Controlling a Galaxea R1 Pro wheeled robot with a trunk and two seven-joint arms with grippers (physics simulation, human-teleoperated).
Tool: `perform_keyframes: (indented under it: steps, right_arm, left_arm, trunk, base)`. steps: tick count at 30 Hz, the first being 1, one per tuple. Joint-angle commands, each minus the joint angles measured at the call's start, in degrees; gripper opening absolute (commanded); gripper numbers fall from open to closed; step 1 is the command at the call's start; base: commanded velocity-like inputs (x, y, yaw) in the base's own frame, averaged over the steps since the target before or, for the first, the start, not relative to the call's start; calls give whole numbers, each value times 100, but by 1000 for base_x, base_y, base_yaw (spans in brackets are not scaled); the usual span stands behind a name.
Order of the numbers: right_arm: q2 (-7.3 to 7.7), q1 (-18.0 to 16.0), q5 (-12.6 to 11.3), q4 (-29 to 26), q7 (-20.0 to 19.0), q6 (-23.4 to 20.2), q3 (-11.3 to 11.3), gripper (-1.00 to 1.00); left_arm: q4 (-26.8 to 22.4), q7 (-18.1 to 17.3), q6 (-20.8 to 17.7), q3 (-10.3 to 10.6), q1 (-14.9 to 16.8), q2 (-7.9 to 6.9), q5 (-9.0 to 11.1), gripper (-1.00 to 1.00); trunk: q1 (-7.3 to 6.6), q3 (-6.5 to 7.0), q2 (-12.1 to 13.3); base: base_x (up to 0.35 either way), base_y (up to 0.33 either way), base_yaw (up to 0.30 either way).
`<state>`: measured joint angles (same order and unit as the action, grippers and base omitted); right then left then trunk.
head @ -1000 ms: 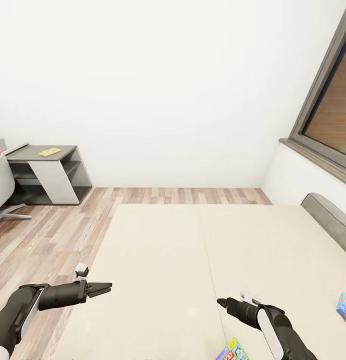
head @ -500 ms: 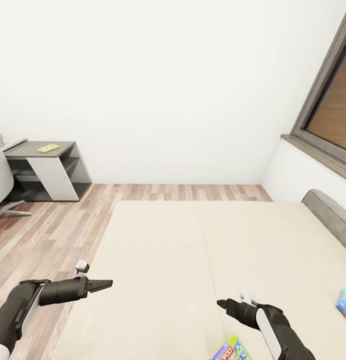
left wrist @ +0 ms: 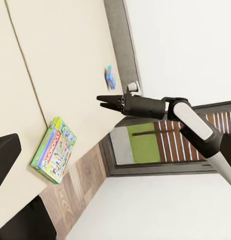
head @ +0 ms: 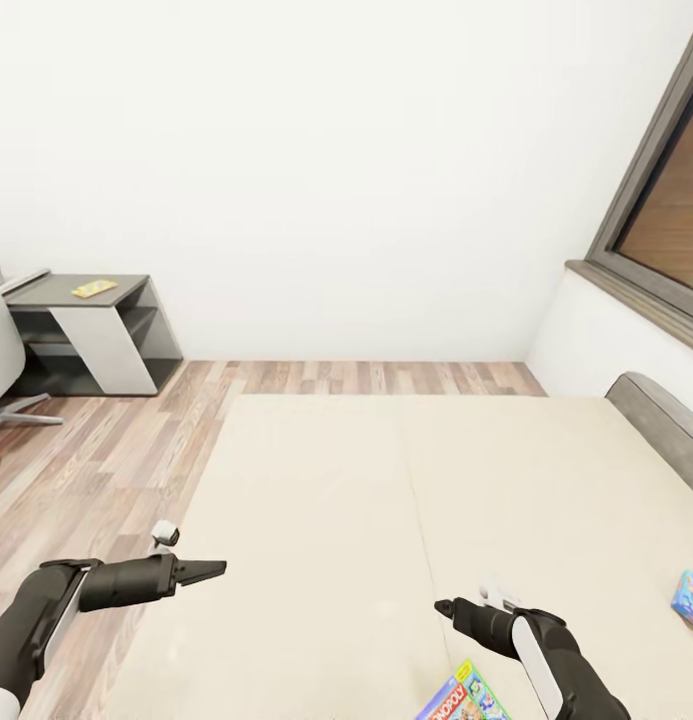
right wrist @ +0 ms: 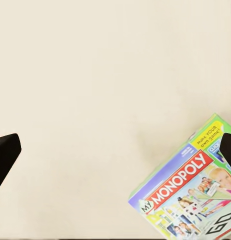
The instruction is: Put all the toys in the child's room - the three board games (two on the bed and one on the table), the two jigsaw puzzles on the table, and the tennis ball on the table - inside the toy box on the table in the child's room.
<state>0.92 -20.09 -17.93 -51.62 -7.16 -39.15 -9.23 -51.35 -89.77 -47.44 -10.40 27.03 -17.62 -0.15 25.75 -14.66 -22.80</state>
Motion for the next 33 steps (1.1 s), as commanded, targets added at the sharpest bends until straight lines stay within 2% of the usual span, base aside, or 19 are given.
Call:
perform_keyframes:
  steps: [1,14,33]
  right_arm:
    - [-1,-4,18,-6,-32,-31,-14,100]
    - [-64,-157,19,-3,-26,-31,11,100]
    - [3,-187,18,1,-23,-43,11,100]
  left_arm:
    - [7,-23,-59,3,4,2,-10,100]
    - [45,-23,-63,23,-1,89,-14,100]
    - [46,-23,-72,23,-5,101,-50,100]
  trunk:
    - [3,-20,-11]
    - [3,-143,-11]
    - [3,-321,-11]
  base:
    - [0,0,0]
    - [0,0,0]
    - [0,0,0]
